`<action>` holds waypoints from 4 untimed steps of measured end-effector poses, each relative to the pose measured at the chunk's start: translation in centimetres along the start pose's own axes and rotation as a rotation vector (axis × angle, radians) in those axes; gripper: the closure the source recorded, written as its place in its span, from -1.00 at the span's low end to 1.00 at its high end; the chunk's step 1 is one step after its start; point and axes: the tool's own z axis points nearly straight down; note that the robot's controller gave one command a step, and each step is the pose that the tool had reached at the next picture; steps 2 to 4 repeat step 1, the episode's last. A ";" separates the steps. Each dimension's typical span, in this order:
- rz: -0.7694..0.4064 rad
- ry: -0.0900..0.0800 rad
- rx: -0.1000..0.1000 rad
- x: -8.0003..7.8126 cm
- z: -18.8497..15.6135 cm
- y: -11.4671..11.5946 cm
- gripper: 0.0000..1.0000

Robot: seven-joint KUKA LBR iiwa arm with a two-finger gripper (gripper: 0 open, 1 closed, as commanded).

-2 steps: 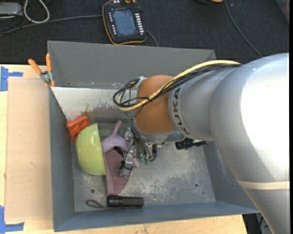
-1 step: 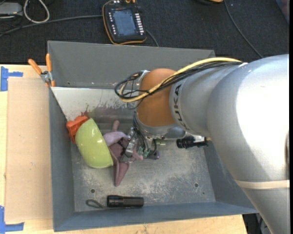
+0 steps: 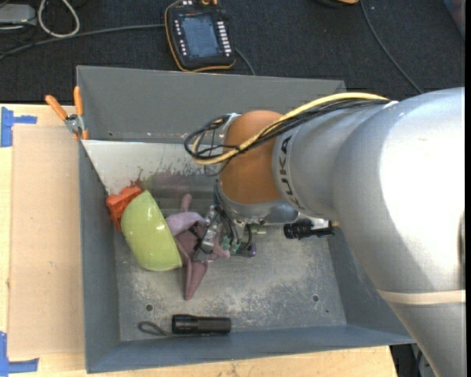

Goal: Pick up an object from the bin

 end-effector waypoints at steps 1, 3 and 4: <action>-0.001 0.012 0.007 0.4 -2.4 -0.2 1.00; -0.001 0.012 0.007 0.4 -2.4 -0.2 1.00; -0.001 0.012 0.007 0.4 -2.4 -0.2 1.00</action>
Offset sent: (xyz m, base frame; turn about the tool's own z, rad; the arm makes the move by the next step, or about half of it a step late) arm -0.0014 -0.0002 0.0618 -0.0006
